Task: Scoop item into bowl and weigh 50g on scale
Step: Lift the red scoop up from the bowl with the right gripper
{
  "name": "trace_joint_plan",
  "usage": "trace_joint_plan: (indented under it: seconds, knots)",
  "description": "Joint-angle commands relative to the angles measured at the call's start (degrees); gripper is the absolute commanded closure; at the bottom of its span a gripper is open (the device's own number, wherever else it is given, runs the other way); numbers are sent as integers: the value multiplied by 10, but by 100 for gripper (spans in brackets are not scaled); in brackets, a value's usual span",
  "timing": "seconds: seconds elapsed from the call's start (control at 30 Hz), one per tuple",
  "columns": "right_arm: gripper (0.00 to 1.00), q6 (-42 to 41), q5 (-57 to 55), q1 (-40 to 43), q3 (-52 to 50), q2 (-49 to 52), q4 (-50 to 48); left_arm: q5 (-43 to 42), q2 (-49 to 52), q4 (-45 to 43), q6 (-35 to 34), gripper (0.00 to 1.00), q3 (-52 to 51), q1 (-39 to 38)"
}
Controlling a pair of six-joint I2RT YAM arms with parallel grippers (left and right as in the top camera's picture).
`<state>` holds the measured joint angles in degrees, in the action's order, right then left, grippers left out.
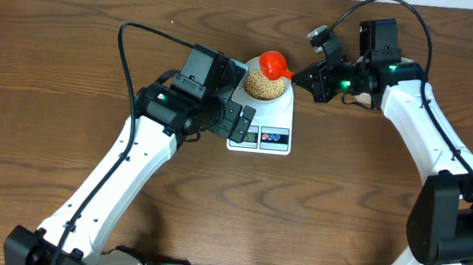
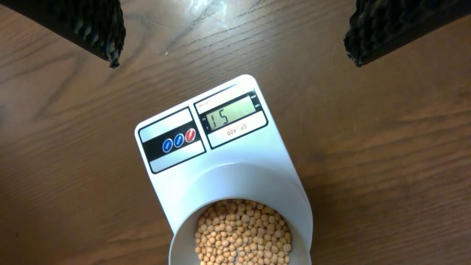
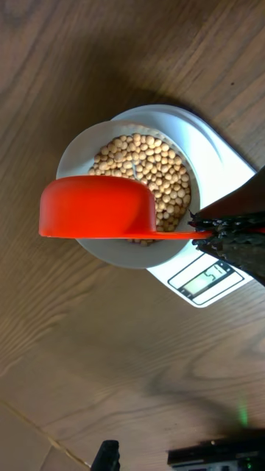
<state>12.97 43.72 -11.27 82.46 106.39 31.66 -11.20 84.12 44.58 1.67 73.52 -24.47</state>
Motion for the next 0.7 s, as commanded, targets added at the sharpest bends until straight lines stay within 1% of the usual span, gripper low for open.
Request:
trace_joint_plan:
  seconds: [0.0, 0.33, 0.5, 0.67]
  knots:
    - [99, -6, 5, 1, 12, -19, -2, 8, -2, 0, 0, 2, -5, 2]
    - [99, 6, -37, -12, 12, -19, -3, 8, -2, 0, 0, 2, -5, 2]
    - [99, 10, -83, -23, 12, -18, -5, 8, -2, 0, 0, 2, -5, 2]
    - [99, 34, -116, -39, 11, -9, -11, 8, -2, 0, 0, 2, -5, 2]
